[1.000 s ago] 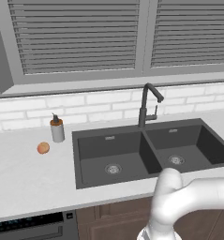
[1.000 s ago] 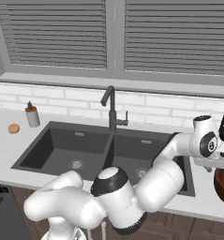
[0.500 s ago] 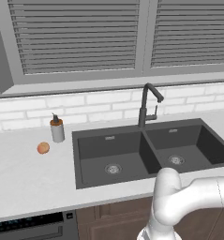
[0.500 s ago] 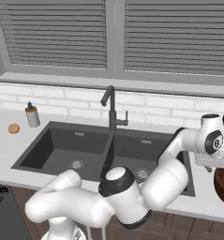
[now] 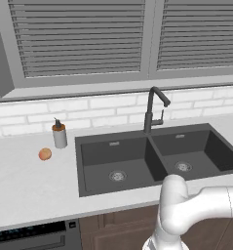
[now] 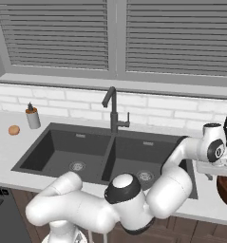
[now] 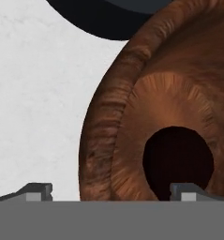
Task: Pick the avocado from the sink and place it in the bowl. Then pick the bowl and place it in the microwave. Then close the microwave door and press the start button.
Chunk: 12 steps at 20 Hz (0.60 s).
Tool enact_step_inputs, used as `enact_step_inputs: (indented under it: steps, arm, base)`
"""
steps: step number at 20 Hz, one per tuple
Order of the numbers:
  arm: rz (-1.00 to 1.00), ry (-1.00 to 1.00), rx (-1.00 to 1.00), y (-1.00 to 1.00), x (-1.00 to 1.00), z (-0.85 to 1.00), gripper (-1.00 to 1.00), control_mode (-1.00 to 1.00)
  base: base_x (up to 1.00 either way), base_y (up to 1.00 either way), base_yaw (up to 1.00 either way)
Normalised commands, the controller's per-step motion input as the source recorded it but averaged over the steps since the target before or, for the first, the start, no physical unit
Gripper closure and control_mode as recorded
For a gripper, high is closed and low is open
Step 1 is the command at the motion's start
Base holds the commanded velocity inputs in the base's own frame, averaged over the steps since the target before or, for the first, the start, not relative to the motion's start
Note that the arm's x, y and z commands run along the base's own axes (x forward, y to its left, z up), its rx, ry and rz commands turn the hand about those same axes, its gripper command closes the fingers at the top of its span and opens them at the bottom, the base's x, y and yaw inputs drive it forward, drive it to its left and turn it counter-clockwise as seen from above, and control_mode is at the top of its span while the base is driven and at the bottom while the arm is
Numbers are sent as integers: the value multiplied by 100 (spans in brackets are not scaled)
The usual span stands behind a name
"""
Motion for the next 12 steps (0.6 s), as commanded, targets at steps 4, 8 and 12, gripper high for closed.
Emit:
enact_step_inputs:
  steps: [4,8,12]
  arm:
    - [4,0,0,0,0,-33,100,-100]
    - [4,0,0,0,0,-16,100,-100]
    - [1,0,0,0,0,-2,100,-100]
  base:
    - [0,0,0]
    - [0,0,0]
    - [0,0,0]
